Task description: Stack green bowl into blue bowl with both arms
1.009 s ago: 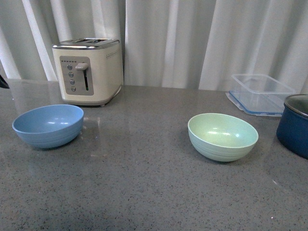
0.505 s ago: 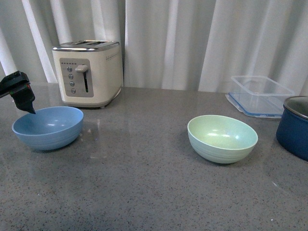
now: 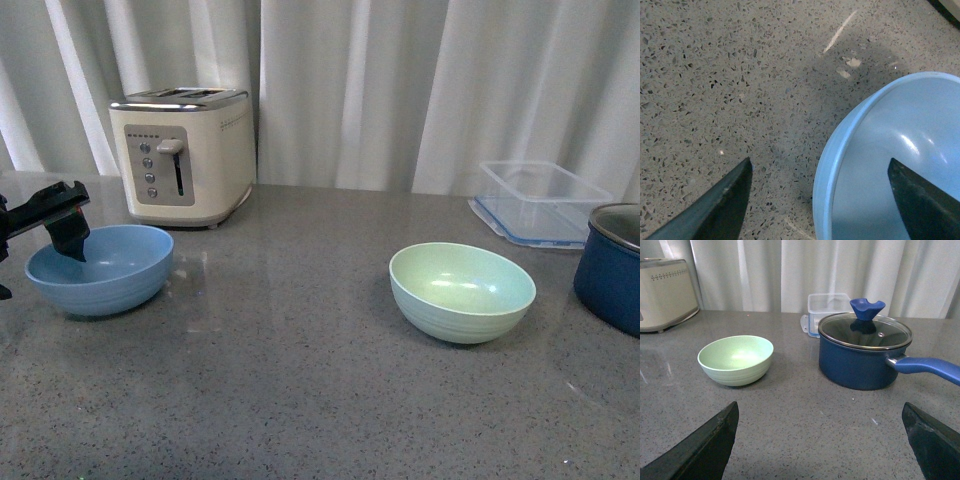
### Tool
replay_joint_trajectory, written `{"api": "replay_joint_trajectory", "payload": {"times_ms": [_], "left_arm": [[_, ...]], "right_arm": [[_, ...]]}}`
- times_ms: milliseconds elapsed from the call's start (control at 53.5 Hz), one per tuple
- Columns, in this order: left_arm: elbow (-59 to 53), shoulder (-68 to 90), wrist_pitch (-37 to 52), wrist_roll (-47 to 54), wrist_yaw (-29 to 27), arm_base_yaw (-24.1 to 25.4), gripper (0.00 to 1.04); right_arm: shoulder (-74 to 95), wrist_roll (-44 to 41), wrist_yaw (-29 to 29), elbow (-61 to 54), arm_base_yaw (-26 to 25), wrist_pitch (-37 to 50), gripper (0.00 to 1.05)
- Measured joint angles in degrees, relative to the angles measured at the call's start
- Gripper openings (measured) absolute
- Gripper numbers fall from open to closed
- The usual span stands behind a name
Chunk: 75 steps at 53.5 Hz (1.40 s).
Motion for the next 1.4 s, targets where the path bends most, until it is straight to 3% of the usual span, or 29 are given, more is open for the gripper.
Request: {"api": "replay_joint_trajectory", "payload": {"times_ms": [486,785,1140,1402], "left_arm": [[1.5,1.2,-1.0,1.0,1.6,0.0,0.04],[1.6,-2.9,-1.7,1.2,3.4,-2.8,0.04],[4.0,-3.5,-2.4,3.3,0.3,-19.2,0.04],[5.6,0.8,-2.9,3.8,-2.9,-22.6,0.04]], "right_arm": [[0.0,0.0,0.0,0.0,0.0,0.0,0.95],[0.0,0.0,0.0,0.0,0.0,0.0,0.95],[0.0,0.0,0.0,0.0,0.0,0.0,0.95],[0.0,0.0,0.0,0.0,0.0,0.0,0.95]]}}
